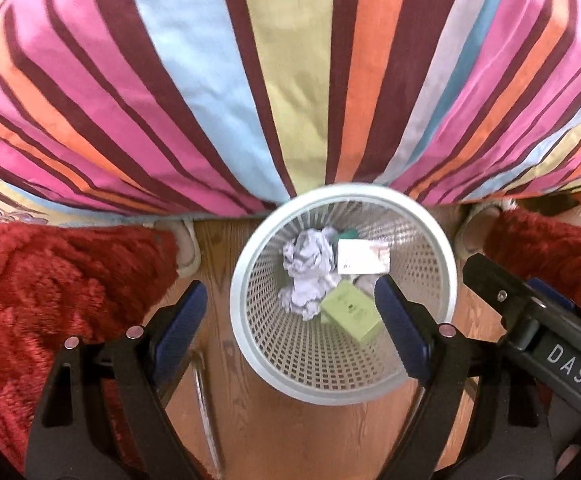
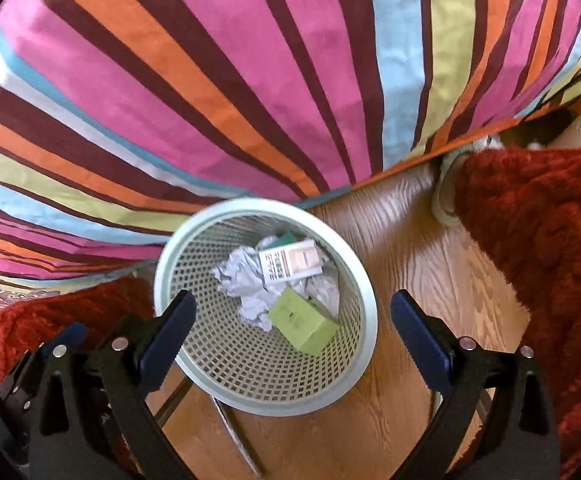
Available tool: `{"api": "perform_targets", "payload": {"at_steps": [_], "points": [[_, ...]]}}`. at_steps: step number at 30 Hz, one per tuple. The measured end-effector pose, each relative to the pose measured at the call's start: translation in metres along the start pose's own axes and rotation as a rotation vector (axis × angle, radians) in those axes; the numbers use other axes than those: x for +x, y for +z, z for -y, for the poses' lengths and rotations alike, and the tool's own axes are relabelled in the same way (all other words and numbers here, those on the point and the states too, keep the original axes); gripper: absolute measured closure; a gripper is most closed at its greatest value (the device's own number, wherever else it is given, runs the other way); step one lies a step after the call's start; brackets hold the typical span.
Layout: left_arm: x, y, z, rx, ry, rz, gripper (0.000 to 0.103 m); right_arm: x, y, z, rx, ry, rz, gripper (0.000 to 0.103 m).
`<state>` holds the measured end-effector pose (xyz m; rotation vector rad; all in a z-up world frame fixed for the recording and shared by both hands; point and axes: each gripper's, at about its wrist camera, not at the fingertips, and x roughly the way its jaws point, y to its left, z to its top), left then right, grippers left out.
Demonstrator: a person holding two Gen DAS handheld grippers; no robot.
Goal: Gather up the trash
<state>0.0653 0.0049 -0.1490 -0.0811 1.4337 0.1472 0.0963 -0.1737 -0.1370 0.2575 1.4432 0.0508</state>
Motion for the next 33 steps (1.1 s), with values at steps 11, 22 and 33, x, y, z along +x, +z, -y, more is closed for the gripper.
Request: {"api": "perform_targets", "payload": {"at_steps": [11, 22, 33], "points": [[-0.061, 0.002, -0.010, -0.012, -0.002, 0.229, 0.020, -0.058, 0.001, -0.005, -0.047, 0.048, 0.202, 0.010], [-0.111, 0.008, -0.027, -0.072, -0.016, 0.391, 0.020, -0.110, 0.004, -0.020, -0.110, 0.084, 0.379, 0.010], [-0.148, 0.035, -0.041, -0.083, -0.003, 0.502, 0.020, -0.138, 0.031, -0.017, -0.092, 0.101, 0.483, 0.010]]}}
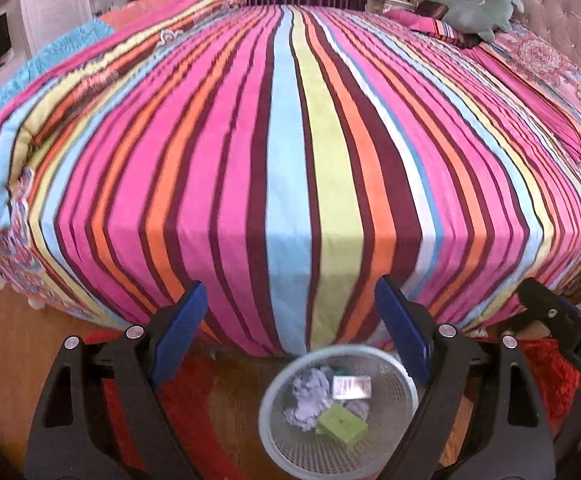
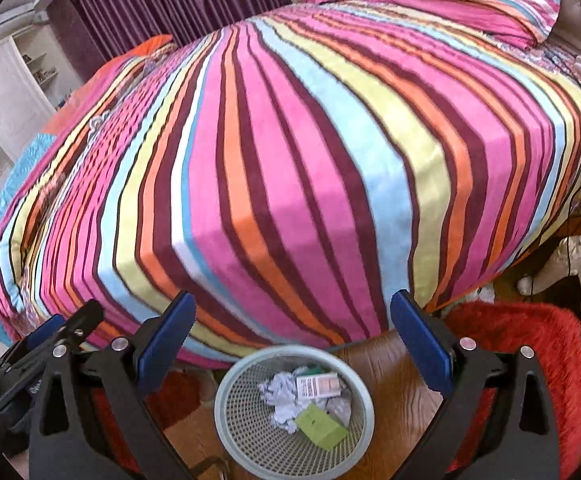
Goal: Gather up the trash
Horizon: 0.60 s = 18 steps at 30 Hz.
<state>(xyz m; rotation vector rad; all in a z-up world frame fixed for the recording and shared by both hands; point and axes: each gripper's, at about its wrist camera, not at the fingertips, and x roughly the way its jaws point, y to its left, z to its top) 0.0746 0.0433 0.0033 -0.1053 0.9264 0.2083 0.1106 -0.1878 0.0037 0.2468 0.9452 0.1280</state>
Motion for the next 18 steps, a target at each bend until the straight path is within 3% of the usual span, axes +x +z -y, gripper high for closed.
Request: {"api": "perform_targets", "payload": {"at_steps": [7, 18], "points": [[-0.012, 0.033, -0.007, -0.020, -0.006, 0.038, 0.020, -0.008, 0.028, -0.001, 0.029, 0.010, 0.019, 0.010], [-0.029, 0.064, -0.001, -0.018, -0.016, 0.074, 0.020, -0.029, 0.058, -0.032, -0.081, -0.008, 0.079, 0.010]]}}
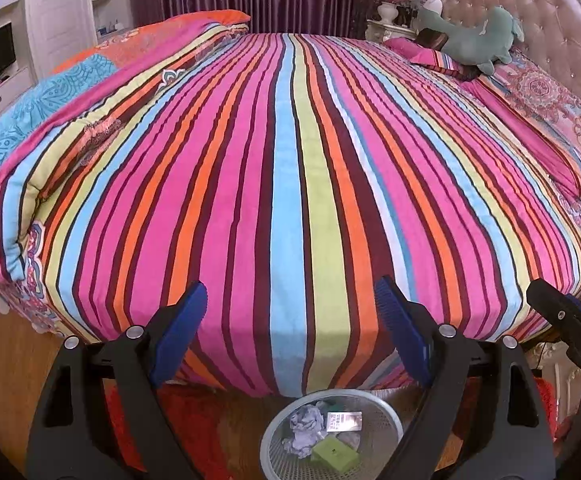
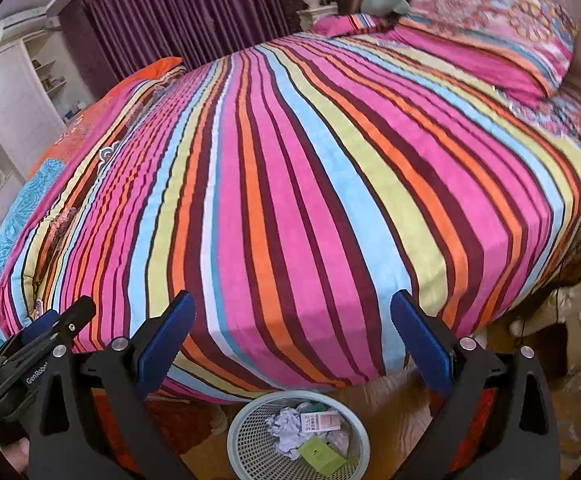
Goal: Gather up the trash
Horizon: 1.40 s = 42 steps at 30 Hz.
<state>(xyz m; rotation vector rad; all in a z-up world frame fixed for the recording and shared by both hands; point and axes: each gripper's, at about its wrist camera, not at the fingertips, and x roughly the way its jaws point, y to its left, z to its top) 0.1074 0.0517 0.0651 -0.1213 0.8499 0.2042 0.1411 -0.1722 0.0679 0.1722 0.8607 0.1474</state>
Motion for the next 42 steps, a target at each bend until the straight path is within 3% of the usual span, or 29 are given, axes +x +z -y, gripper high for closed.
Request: {"api": "perform_targets", "payload": {"at_steps": [16, 42], "points": [[-0.014, 0.001, 0.008, 0.024, -0.004, 0.014, 0.020, -0.013, -0.001, -0.006, -0.043, -0.039, 0.037, 0.010], [-0.048, -0.012, 0.013, 0.045, -0.019, 0.070, 0.020, -0.033, -0.010, -0.010, -0.047, -0.030, 0.080, 0.010]]}}
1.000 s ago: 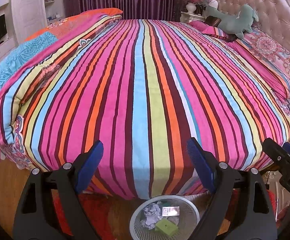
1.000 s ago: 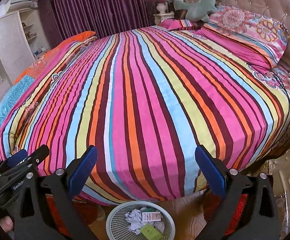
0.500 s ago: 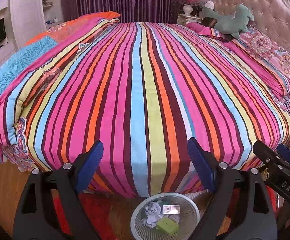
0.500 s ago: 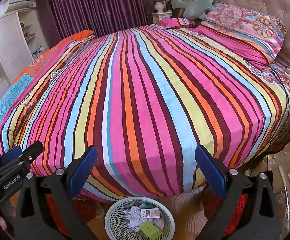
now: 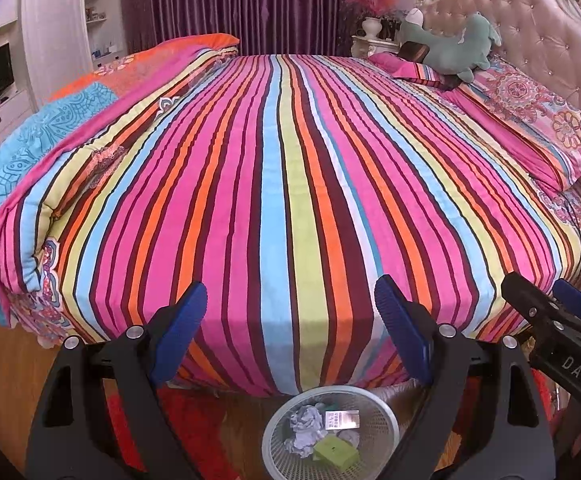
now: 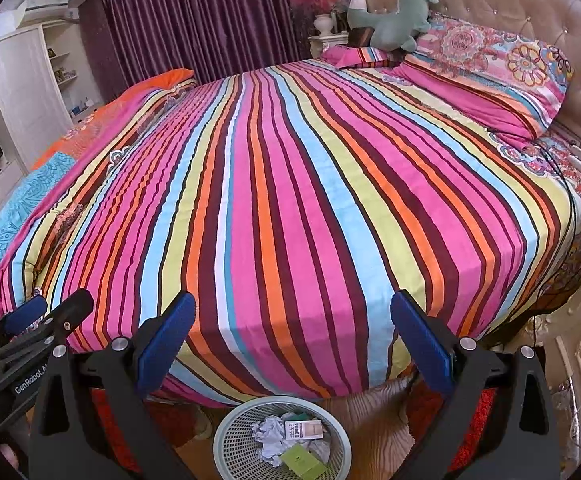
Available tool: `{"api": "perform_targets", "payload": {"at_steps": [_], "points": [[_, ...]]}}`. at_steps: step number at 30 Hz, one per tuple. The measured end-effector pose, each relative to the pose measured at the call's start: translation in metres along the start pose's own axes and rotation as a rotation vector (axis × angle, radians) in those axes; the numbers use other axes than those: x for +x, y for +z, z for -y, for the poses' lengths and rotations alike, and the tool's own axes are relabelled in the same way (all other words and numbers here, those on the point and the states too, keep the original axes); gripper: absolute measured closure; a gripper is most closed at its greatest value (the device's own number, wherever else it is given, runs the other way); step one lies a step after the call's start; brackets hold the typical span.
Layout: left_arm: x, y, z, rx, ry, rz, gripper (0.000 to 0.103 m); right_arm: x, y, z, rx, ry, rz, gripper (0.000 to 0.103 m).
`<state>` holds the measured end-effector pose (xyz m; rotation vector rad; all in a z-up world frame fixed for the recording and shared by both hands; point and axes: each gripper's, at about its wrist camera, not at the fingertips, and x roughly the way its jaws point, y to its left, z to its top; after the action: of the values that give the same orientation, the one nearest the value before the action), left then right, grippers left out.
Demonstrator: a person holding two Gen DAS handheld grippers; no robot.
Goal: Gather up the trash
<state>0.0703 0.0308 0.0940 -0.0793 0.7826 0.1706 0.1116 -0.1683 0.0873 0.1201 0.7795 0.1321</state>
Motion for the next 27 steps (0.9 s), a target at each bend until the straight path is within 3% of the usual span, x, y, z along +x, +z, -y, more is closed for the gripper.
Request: {"api": "perform_targets", "payload": {"at_steps": [11, 18, 27], "points": [[-0.006, -0.002, 0.004, 0.027, 0.028, 0.011, 0.020, -0.005, -0.001, 0.000, 0.002, -0.002, 0.015, 0.010], [-0.007, -0.002, 0.001, 0.009, -0.017, 0.002, 0.020, -0.005, -0.002, -0.001, 0.003, -0.002, 0.013, 0.010], [-0.012, 0.000, 0.007, 0.033, 0.019, 0.018, 0.020, -0.004, -0.004, 0.000, 0.006, 0.000, 0.009, 0.010]]}}
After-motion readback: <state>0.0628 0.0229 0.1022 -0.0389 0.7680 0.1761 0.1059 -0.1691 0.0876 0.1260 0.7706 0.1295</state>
